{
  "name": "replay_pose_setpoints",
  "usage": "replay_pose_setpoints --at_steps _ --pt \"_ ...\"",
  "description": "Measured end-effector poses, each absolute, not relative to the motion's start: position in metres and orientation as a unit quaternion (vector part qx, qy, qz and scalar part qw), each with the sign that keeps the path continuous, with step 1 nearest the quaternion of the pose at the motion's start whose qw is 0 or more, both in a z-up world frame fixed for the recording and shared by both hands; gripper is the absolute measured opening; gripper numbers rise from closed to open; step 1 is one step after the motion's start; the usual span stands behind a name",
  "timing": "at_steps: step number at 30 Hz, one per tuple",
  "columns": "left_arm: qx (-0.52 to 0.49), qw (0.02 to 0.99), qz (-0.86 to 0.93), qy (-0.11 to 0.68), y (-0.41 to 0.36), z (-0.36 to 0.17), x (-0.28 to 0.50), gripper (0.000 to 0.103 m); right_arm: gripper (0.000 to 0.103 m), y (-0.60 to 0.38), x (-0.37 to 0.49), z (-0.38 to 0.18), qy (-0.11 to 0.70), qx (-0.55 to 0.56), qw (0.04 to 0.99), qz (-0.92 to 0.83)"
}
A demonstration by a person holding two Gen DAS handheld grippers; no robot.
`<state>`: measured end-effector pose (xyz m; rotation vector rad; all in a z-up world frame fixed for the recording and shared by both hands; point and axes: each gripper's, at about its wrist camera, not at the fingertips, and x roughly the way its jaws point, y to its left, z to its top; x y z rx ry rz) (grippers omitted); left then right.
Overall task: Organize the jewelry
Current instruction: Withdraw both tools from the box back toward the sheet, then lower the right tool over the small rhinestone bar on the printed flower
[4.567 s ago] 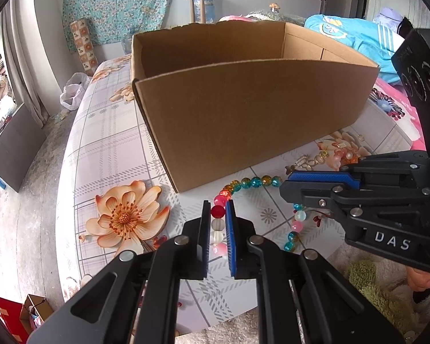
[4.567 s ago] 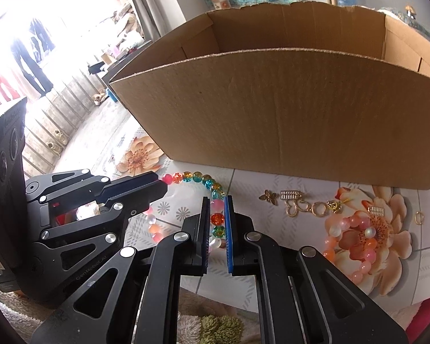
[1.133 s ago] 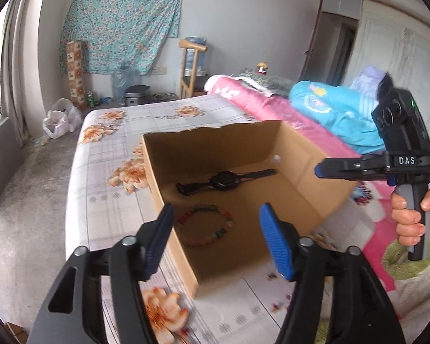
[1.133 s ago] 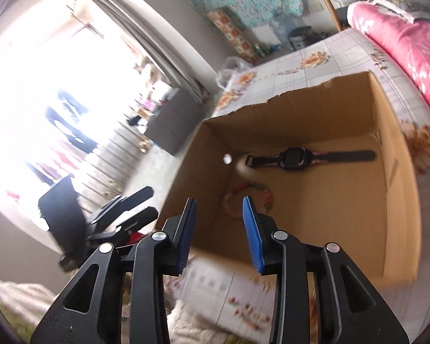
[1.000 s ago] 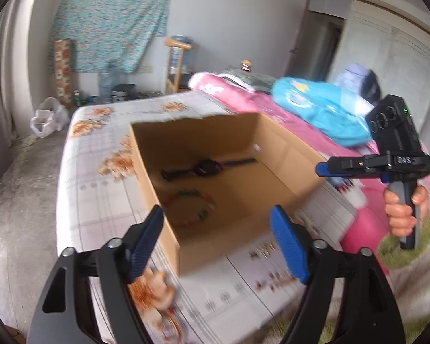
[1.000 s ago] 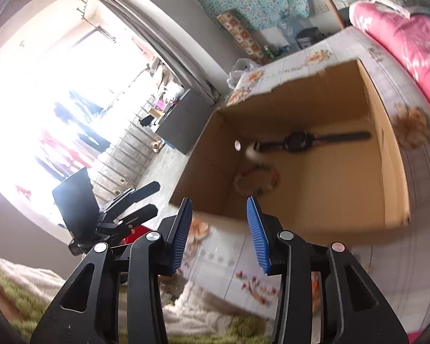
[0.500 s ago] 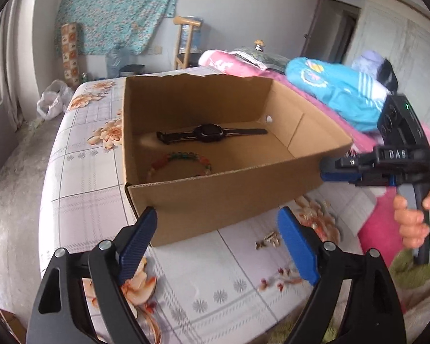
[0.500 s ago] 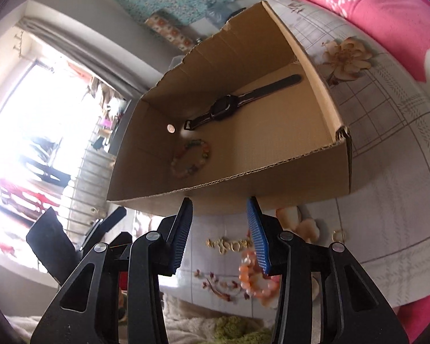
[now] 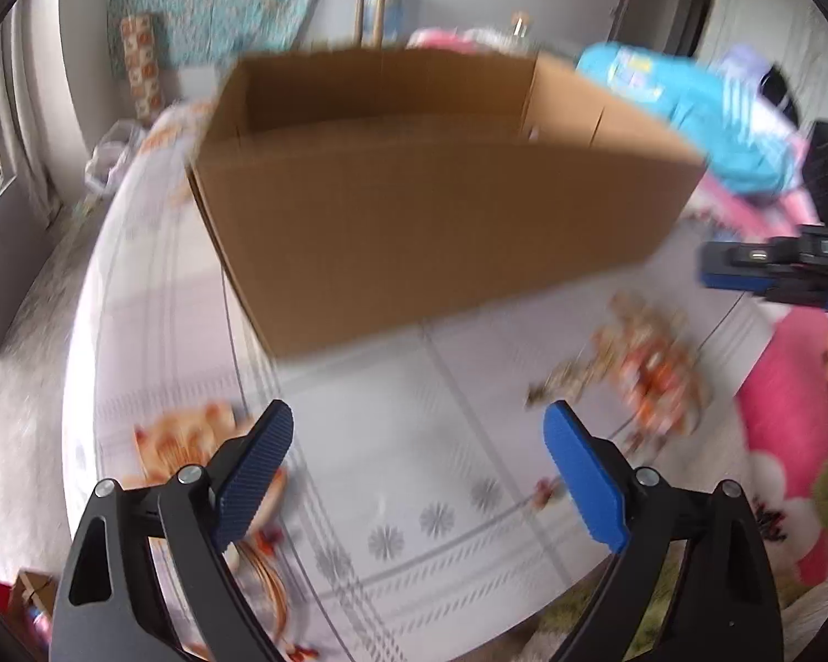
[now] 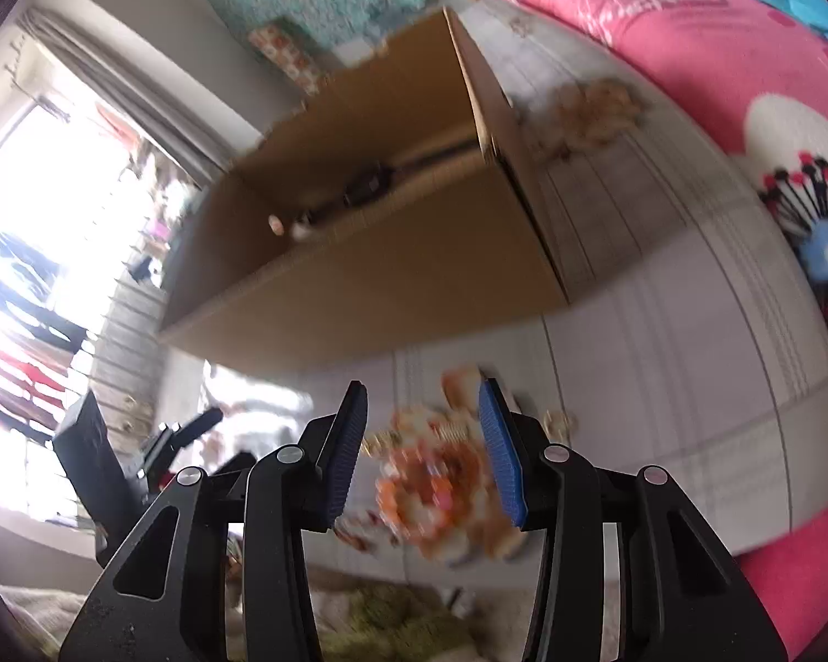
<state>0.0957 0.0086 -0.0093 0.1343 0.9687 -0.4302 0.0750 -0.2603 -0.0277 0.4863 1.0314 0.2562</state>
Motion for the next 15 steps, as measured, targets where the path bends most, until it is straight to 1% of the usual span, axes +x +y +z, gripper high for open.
replay_pose_setpoints --at_steps 5,7,11,15 --pt "0.102 0.845 -0.176 0.495 -0.001 -0.031 0.095 0.091 0.032 -0.234 0.059 -0.049 0.524 0.183 0.823 0.116" --pt "0.111 0.845 -0.163 0.496 -0.002 -0.034 0.095 0.097 0.028 -0.226 0.057 -0.055 0.53 0.167 0.824 0.112" --pt "0.101 0.841 -0.162 0.506 -0.002 -0.036 0.096 0.098 0.023 -0.208 0.059 -0.062 0.538 0.116 0.829 0.102" --pt "0.101 0.841 -0.16 0.507 -0.001 -0.035 0.096 0.098 0.014 -0.184 0.065 -0.068 0.541 0.062 0.834 0.089"
